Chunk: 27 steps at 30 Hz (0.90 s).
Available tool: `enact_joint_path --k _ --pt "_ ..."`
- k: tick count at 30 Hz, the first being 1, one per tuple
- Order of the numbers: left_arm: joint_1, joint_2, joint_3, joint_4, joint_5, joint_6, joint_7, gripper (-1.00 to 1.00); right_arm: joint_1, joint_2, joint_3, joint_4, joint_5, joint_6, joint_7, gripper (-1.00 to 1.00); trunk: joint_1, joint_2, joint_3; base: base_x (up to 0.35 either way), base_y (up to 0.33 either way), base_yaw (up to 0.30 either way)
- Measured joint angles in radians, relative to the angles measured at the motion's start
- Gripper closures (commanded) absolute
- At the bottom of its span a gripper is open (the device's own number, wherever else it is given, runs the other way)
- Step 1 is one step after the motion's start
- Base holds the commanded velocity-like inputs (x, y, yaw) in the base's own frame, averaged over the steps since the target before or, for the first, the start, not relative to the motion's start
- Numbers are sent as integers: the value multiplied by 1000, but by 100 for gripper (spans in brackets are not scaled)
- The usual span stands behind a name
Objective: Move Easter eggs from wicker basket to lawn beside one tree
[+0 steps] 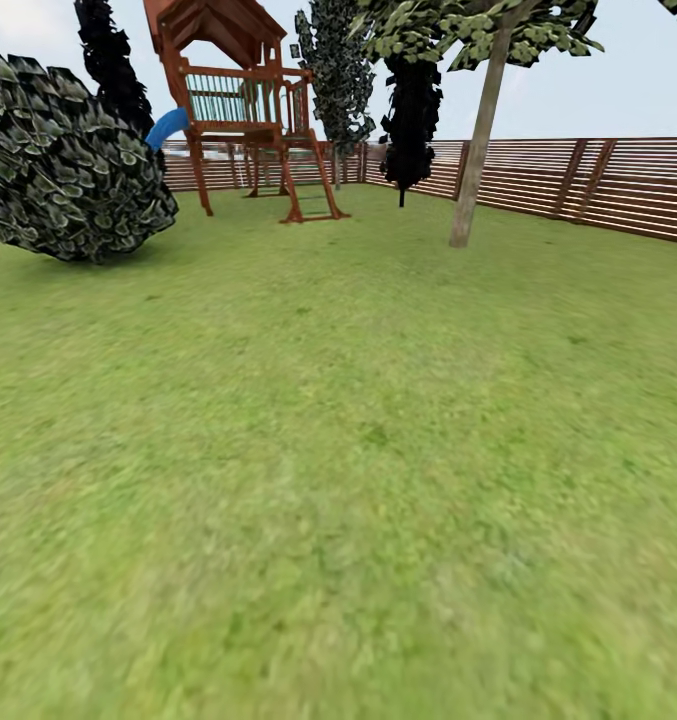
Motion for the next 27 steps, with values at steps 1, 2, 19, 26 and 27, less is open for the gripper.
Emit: enact_joint_path --k 1,2,19,26,27 --pt "0 0 0 0 0 0 0 -100 0 0 0 0 0 0 0 -100 0 0 0 343 -89 0" --pt "0 0 0 0 0 0 0 -100 0 0 0 0 0 0 0 -100 0 0 0 343 -89 0" --pt "0 0 0 0 0 0 0 -100 0 0 0 0 0 0 0 -100 0 0 0 343 -89 0" --pt "0 0 0 0 0 0 0 -100 0 0 0 0 0 0 1 -100 0 0 0 343 -89 0" --pt "0 0 0 0 0 0 0 -100 0 0 0 0 0 0 0 -100 0 0 0 343 -89 0"
